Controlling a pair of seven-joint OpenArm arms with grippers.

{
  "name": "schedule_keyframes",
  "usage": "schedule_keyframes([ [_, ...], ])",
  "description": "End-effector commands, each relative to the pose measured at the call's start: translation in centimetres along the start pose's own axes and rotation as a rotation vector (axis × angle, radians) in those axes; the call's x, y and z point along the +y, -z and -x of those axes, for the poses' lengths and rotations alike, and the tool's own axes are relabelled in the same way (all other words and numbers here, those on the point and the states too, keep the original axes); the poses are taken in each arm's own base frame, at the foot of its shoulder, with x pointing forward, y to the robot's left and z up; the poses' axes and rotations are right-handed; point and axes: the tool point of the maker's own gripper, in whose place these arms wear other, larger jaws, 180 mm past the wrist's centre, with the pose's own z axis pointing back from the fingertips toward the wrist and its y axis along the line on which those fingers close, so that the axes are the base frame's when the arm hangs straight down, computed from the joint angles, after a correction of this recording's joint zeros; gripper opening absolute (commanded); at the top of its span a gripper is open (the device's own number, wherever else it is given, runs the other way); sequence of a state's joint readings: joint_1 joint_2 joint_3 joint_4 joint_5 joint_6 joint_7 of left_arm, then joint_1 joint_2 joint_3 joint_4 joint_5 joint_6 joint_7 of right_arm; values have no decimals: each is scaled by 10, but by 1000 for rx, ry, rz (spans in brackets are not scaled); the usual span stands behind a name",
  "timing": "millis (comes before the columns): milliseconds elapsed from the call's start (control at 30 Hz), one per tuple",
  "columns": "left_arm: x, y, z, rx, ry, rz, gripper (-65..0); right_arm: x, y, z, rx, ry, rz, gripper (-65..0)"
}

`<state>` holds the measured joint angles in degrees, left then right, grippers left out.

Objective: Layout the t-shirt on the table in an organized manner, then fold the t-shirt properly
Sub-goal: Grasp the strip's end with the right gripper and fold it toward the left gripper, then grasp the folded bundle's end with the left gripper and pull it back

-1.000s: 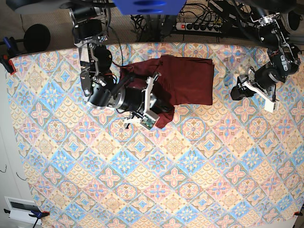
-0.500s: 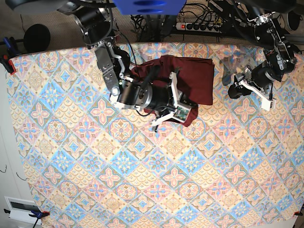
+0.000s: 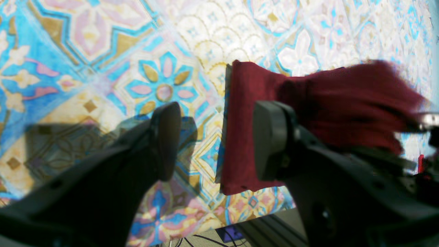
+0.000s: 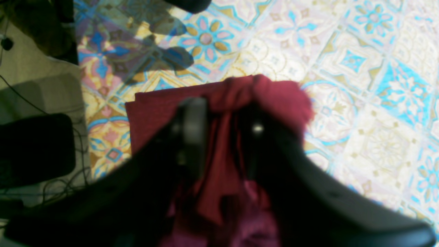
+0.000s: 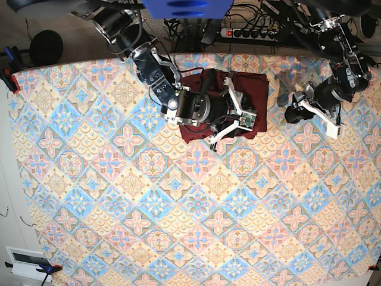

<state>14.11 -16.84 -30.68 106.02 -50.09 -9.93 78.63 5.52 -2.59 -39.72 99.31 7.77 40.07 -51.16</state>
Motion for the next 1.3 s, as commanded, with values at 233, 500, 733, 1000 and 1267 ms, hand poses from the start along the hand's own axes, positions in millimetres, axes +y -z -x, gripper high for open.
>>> schedule_keyframes([
  [233, -15, 4, -3, 5, 47, 41, -336, -43, -38, -26, -127, 3, 146, -425],
  [500, -45, 20, 19, 91, 103, 117, -336, -71, -82, 31, -39, 91, 284, -456],
  [733, -107, 14, 34, 125, 112, 357, -331, -93, -111, 67, 11, 177, 388, -461],
  [1000, -138, 13, 51, 130, 92, 430, -330, -95, -118, 79, 38, 181, 400, -461],
  [1267, -146, 34, 63, 152, -36, 470, -330, -95, -118, 79, 41, 180, 400, -461],
])
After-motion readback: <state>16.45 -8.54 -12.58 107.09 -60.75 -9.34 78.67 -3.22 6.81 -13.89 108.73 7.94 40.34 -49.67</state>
